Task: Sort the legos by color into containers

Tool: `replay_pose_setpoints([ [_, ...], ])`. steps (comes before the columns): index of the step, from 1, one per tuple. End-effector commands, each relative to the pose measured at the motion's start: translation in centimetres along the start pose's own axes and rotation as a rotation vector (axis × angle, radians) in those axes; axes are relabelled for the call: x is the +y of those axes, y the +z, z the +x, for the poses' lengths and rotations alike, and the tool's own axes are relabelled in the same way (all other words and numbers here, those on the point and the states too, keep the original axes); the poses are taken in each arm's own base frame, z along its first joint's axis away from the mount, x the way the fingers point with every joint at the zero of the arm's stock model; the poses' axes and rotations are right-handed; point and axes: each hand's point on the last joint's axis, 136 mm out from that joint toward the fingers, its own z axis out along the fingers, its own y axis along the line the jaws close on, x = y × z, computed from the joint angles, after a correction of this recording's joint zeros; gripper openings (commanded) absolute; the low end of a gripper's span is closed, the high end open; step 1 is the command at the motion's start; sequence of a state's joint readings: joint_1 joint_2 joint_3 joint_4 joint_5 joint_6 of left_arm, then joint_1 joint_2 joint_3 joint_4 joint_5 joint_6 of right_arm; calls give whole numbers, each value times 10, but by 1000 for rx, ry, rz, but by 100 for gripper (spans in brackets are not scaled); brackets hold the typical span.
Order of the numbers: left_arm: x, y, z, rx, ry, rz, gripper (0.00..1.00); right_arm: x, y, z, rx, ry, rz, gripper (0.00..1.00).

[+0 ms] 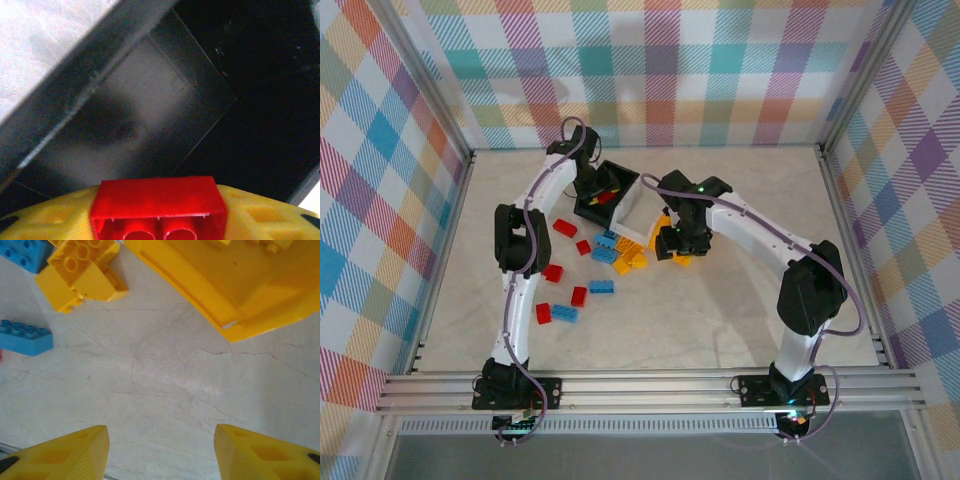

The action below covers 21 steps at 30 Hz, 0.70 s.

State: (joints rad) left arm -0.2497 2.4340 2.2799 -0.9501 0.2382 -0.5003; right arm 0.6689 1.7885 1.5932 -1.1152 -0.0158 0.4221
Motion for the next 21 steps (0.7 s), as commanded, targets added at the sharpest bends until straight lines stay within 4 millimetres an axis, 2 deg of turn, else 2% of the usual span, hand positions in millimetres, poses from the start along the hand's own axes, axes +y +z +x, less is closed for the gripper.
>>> replay_pose_setpoints([
  [1,-9,-17,-4,-25,2,0,60,-2,-5,5,-10,-12,-2,58],
  [7,-22,-40,-4,-50,19,31,73,0,5,7,4,-10,-23,58],
  [13,-26,-91,2,-93,81,21,74,4,4,5,-10,1,-42,59],
  [17,-9,-124,18,-108,120,-39,76,6,5,6,-11,15,-60,59],
  [21,24,-142,43,-88,106,-117,78,10,6,7,-12,25,-80,59],
])
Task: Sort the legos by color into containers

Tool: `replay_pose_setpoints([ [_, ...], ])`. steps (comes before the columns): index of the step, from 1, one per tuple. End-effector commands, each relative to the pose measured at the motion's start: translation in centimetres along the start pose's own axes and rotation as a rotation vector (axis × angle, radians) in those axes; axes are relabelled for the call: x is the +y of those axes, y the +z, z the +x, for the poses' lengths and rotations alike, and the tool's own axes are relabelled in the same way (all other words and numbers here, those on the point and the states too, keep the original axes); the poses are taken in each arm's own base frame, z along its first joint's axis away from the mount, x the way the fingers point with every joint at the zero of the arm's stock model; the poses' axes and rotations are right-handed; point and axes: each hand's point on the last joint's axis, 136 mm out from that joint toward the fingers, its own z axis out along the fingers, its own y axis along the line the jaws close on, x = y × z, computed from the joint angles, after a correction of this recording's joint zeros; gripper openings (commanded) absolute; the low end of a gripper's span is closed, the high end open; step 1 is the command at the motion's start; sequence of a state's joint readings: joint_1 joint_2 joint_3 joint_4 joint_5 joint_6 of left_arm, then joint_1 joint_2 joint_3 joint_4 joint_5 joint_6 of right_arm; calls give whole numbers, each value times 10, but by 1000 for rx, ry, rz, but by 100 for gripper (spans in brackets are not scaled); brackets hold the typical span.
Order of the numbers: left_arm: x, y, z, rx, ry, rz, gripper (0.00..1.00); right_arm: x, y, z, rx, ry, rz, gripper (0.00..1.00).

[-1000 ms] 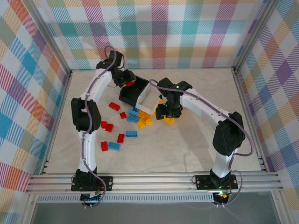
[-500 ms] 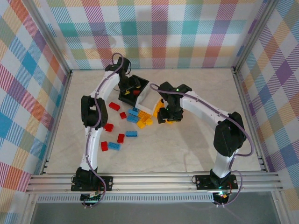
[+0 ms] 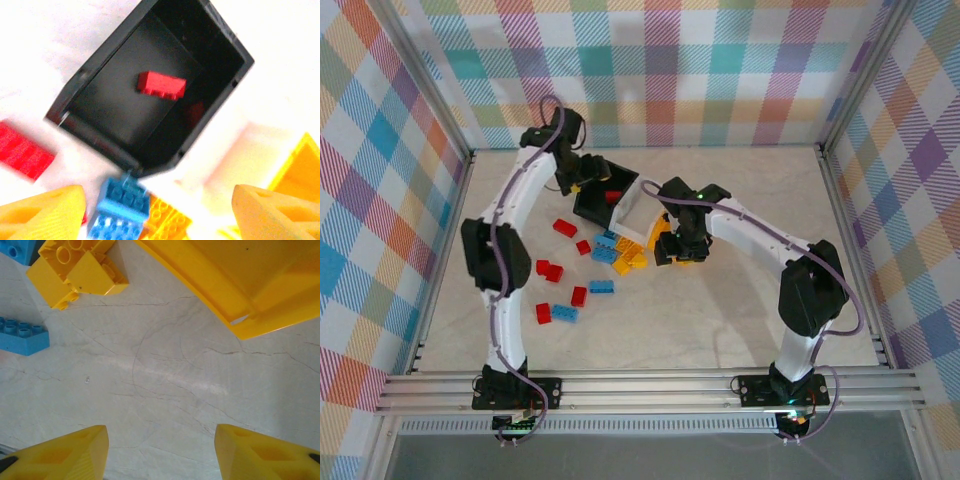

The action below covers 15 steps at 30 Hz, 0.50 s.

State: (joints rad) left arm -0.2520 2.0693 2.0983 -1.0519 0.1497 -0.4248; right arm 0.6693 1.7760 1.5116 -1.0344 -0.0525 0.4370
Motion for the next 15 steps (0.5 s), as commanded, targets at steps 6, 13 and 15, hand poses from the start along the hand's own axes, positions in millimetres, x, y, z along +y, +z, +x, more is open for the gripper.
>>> replay_pose_setpoints([
  [6,73,-19,58,72,-103,-151,85,11,-5,7,-10,14,-59,59],
  [13,103,1,53,103,-1,-200,100,12,-4,15,-2,5,-57,59],
  [15,117,7,50,126,7,-224,100,10,-3,16,-2,2,-49,59],
])
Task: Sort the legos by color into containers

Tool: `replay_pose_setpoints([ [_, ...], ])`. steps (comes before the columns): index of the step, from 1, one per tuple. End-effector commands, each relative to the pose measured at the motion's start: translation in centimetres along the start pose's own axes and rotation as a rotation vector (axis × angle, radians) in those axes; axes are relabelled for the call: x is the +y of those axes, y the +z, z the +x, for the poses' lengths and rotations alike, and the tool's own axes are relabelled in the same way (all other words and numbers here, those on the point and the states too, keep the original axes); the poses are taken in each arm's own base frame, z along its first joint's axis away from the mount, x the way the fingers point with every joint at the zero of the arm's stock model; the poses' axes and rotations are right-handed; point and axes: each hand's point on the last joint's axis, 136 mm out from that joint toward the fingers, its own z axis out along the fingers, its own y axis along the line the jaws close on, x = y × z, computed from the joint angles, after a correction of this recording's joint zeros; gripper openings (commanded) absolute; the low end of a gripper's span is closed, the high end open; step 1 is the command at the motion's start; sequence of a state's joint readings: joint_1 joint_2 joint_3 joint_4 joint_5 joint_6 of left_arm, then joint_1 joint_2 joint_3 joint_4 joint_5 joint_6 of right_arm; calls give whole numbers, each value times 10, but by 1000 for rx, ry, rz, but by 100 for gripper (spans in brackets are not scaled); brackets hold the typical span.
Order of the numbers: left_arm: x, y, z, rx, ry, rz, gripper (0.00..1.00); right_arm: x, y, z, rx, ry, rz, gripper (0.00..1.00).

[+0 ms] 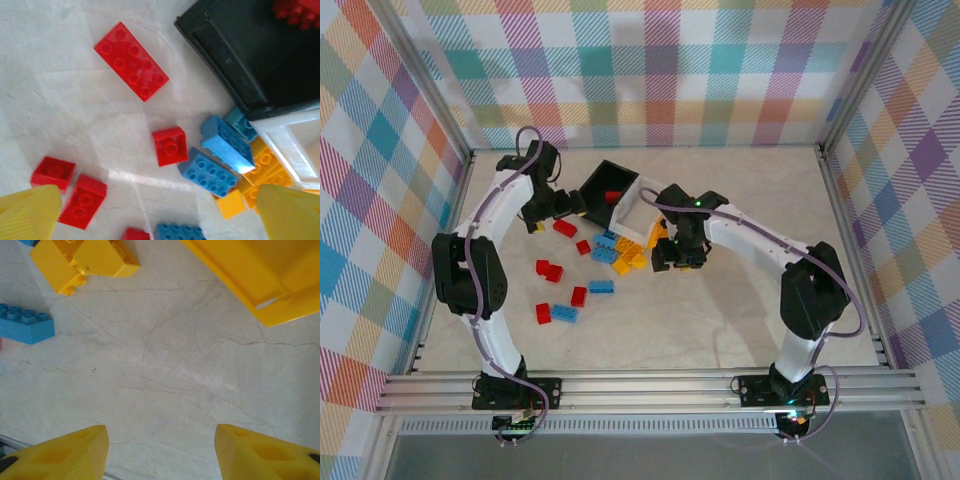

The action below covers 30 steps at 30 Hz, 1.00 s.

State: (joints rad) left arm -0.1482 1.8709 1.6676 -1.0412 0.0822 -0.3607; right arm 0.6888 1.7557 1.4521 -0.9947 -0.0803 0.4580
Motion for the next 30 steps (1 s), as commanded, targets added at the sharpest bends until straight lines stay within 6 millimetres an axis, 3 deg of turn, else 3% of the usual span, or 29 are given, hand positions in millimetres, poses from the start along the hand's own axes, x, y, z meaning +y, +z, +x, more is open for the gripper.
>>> replay_pose_setpoints([
  [1,17,10,-16,-1,66,-35,100,3,-12,6,-20,-2,-17,59],
  [6,14,35,-24,28,188,6,100,-2,-10,10,-10,-8,0,59],
  [13,11,68,-21,91,435,33,100,-3,-10,8,-6,-19,15,59],
  [24,16,101,-41,82,500,-21,99,-2,-6,6,33,-36,27,60],
  [30,9,116,-46,91,518,-9,98,0,-4,4,51,-40,31,59],
])
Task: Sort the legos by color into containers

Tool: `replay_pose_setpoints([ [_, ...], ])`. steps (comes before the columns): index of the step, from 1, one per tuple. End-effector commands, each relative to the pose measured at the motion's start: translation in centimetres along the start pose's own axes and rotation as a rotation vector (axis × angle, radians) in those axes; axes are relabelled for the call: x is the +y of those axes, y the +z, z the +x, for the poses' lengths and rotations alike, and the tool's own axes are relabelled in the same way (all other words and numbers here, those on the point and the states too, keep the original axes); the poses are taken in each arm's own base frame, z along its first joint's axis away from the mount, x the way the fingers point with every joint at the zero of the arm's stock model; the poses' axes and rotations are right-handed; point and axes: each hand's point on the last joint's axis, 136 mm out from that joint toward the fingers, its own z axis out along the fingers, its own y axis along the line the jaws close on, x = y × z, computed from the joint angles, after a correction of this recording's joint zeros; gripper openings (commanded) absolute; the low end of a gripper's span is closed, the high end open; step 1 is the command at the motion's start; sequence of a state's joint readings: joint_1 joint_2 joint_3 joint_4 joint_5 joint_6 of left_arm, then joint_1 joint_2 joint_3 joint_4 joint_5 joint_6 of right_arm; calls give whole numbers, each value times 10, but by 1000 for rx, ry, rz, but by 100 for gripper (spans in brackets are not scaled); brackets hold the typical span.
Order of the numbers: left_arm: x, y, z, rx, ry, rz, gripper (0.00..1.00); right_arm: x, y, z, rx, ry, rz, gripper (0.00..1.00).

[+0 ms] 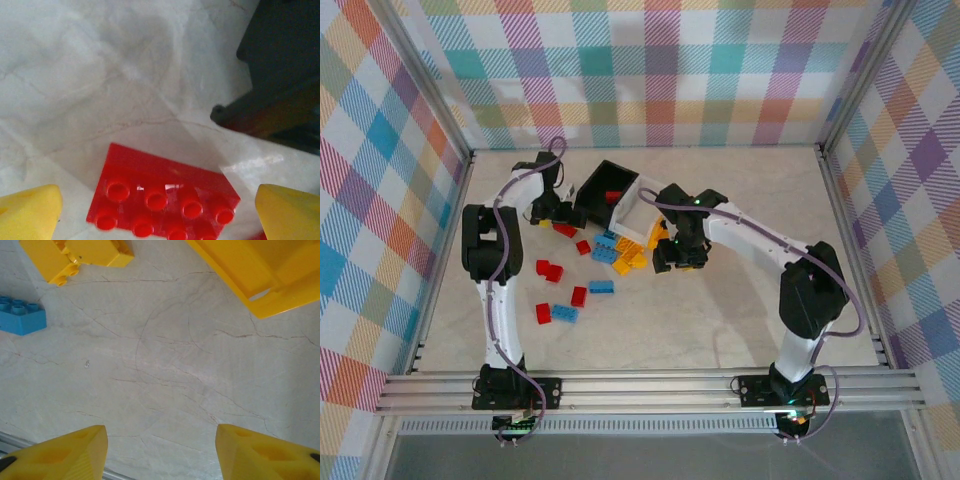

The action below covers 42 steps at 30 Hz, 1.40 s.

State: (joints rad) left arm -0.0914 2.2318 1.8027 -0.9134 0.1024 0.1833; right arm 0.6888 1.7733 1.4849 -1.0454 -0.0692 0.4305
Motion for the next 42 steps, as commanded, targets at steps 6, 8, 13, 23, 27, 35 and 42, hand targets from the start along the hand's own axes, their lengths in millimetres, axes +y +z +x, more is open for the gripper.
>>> replay_pose_setpoints([
  [6,-8,15,1,35,39,-7,91,6,2,-7,34,-28,12,59],
  [8,-6,15,5,46,30,-23,88,8,3,-10,34,-29,10,60],
  [13,-3,9,19,61,11,-43,84,11,7,-15,32,-23,1,59],
  [23,0,4,44,91,-71,-41,66,11,13,-10,37,6,-10,59],
  [27,0,-8,42,62,-104,-23,64,11,14,-8,37,10,-10,59],
  [35,-10,-54,22,-13,-160,15,65,13,15,-7,36,4,-6,59],
  [42,-24,-104,-22,-136,-241,94,65,5,9,1,28,0,22,59],
])
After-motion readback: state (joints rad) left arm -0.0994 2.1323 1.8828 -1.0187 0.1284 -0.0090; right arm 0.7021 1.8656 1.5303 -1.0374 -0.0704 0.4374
